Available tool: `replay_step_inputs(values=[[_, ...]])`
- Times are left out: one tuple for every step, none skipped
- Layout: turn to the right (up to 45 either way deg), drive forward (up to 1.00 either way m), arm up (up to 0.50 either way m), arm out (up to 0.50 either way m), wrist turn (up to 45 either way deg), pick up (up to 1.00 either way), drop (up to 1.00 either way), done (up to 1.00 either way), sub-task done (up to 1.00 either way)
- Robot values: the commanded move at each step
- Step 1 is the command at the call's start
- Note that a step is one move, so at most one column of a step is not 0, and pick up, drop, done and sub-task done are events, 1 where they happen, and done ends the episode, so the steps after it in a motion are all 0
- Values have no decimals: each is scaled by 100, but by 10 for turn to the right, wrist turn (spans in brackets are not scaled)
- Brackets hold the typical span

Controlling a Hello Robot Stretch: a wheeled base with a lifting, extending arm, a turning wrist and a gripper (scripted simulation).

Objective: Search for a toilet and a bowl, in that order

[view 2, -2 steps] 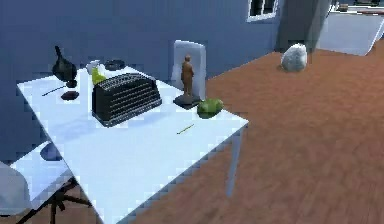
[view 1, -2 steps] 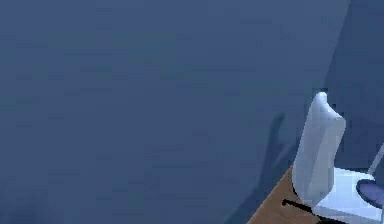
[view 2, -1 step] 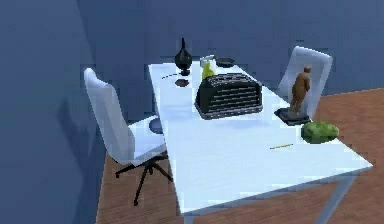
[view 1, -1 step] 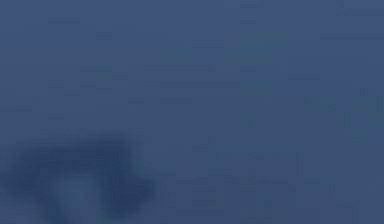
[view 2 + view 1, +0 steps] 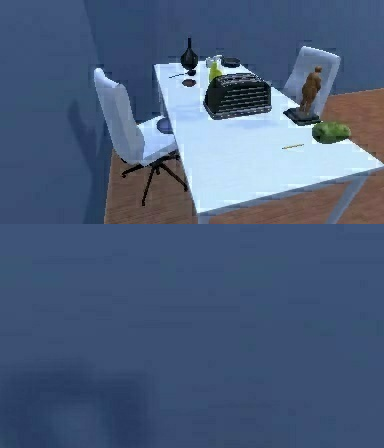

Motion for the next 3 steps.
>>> replay_step_inputs(values=[[450,0,0,0,0,0,0,0,0],[240,0,0,0,0,0,0,0,0],[0,55,0,0,0,0,0,0,0]])
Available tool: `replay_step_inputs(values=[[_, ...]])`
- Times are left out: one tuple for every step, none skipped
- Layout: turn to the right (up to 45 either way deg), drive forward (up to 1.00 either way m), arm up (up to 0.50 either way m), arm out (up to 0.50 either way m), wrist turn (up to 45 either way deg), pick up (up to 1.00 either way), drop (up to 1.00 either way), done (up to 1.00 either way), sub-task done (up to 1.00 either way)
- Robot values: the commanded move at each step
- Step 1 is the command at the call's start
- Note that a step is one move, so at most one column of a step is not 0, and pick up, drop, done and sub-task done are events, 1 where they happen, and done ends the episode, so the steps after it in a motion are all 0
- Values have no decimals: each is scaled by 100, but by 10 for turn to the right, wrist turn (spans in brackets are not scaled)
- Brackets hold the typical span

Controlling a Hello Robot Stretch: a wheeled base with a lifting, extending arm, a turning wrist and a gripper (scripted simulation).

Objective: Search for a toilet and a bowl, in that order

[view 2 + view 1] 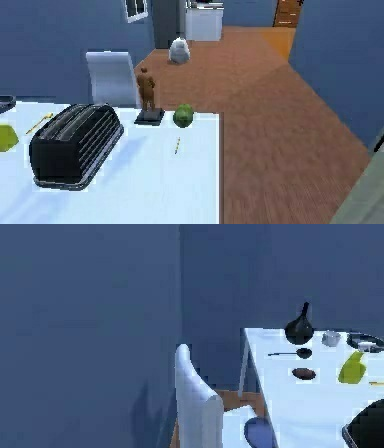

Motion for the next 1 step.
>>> replay_step_inputs(values=[[240,0,0,0,0,0,0,0,0]])
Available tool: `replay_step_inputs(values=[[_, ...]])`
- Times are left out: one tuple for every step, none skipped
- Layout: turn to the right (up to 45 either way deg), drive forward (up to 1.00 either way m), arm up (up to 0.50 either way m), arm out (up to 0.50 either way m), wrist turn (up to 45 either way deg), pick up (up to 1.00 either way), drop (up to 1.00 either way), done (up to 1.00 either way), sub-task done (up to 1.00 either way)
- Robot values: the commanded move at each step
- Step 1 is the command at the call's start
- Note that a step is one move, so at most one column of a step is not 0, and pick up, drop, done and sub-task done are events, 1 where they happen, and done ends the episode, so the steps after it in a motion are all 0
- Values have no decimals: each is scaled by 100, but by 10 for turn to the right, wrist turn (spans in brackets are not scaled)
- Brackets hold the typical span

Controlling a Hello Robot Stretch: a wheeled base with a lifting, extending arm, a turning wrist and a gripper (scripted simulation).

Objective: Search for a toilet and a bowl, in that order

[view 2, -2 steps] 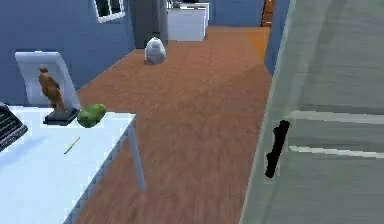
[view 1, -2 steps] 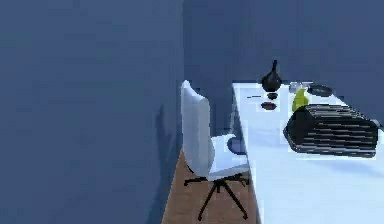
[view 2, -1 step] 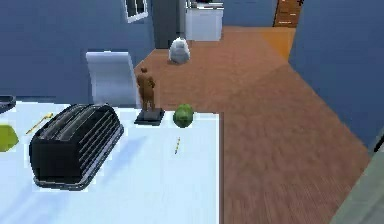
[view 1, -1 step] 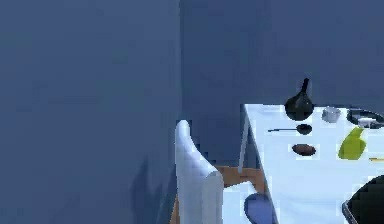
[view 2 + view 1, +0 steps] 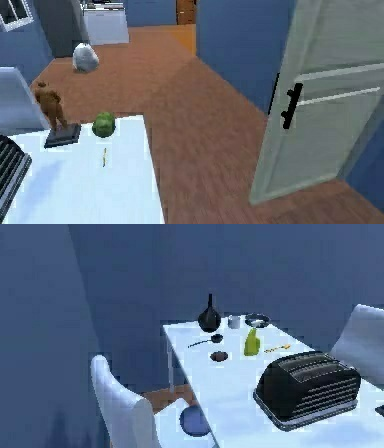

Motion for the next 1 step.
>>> replay_step_inputs(values=[[0,0,0,0,0,0,0,100,0]])
